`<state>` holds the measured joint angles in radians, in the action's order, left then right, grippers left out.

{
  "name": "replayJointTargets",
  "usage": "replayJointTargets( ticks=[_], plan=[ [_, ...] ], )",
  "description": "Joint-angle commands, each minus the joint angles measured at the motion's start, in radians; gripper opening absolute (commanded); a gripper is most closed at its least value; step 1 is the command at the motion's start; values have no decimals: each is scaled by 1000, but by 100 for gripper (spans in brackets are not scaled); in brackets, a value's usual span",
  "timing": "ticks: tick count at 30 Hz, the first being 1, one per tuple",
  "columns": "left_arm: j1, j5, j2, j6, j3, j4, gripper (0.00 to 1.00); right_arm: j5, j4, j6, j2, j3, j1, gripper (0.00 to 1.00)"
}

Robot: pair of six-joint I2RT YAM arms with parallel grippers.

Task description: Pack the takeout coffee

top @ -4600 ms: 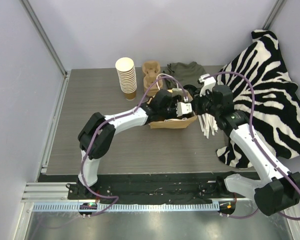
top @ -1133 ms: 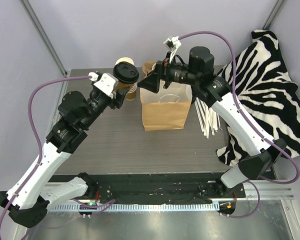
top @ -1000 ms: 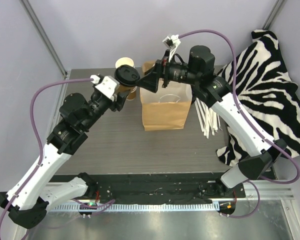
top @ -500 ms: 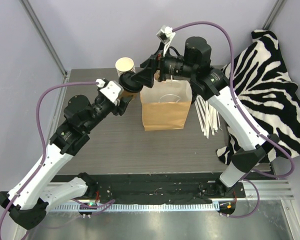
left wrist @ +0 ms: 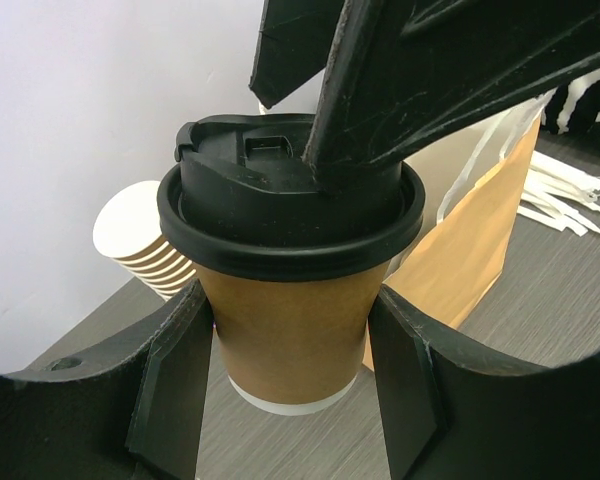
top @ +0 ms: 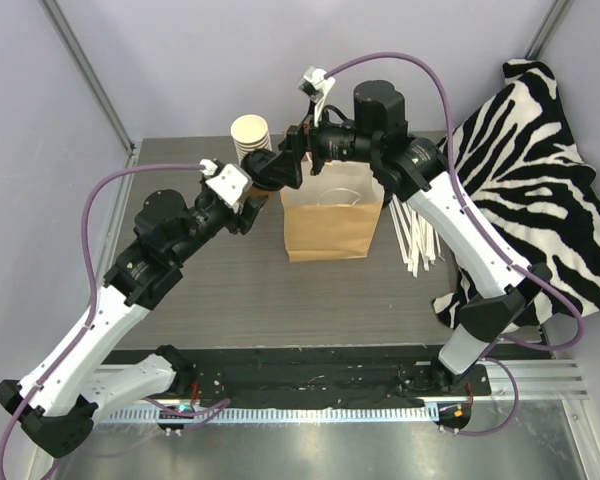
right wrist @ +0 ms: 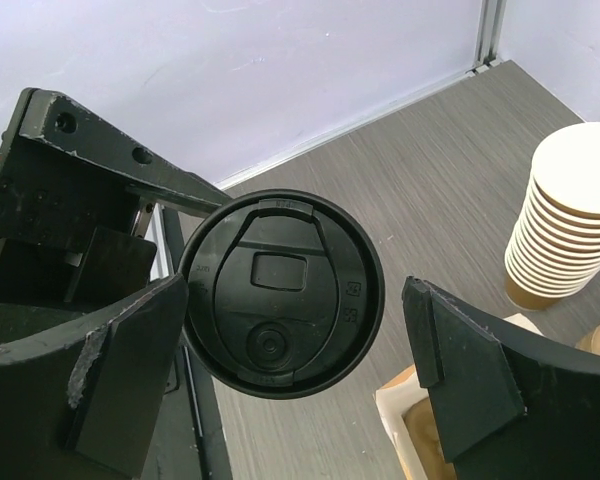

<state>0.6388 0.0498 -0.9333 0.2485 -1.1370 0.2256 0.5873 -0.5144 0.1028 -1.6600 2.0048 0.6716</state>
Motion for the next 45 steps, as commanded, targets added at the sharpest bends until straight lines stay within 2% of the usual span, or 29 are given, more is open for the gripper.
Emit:
replayJointTargets(
  ticks=[1, 8, 10, 11, 14, 16, 18, 21, 22, 23, 25, 26, 28, 32, 34, 35, 36, 38, 41, 45],
  plan=[
    [-4, 2, 4, 12, -3, -66, 16, 31, -21, -6, 42, 20, 14, 100],
    [-4, -4, 5, 11, -1, -71, 16, 37, -58, -29, 43, 12, 14, 100],
    [-4, 2, 7, 8, 0, -72, 17, 32, -59, -34, 40, 11, 17, 95],
    [-4, 8, 8, 9, 0, -74, 16, 32, -56, -35, 39, 12, 19, 92],
    [-4, 18, 8, 18, 3, -69, 16, 25, -55, -43, 29, 22, 20, 68],
    [-4, 22, 13, 28, 11, -68, 17, 23, -53, -49, 26, 29, 20, 62],
    [-4, 36, 16, 40, 16, -51, 20, 17, -55, -54, 23, 32, 20, 50],
    [-4, 15, 22, 61, 8, 4, 45, 2, -55, -69, 17, 38, 20, 35],
    [-4, -4, 18, 58, -3, 32, 59, -16, -56, -75, 13, 44, 20, 33],
    [-4, -30, 8, 52, -18, 102, 66, -26, -56, -81, 6, 49, 20, 28],
    [-4, -98, 2, 40, -61, 191, 78, -56, -59, -97, -4, 63, 20, 26],
    [-7, -113, 4, 35, -73, 277, 80, -66, -62, -98, -9, 69, 20, 25],
    [-40, -134, 16, 3, -95, 348, 86, -81, -70, -147, -38, 90, 20, 24],
    [-177, -126, 33, -109, -145, 490, 92, -99, -104, -218, -109, 132, 22, 22],
    [-295, -116, 8, -206, -214, 527, 92, -106, -105, -257, -159, 161, 29, 22],
    [-344, -73, -10, -241, -240, 558, 92, -113, -110, -274, -176, 173, 37, 20],
    [-454, -53, -44, -276, -288, 573, 92, -115, -110, -293, -196, 183, 55, 20],
    [-560, 45, -84, -360, -331, 619, 92, -129, -111, -359, -244, 199, 86, 20],
    [-746, 114, -166, -402, -414, 698, 94, -155, -90, -425, -296, 192, 146, 19],
    [-795, 101, -217, -387, -420, 751, 98, -225, -10, -506, -351, 80, 209, 19]
  ],
)
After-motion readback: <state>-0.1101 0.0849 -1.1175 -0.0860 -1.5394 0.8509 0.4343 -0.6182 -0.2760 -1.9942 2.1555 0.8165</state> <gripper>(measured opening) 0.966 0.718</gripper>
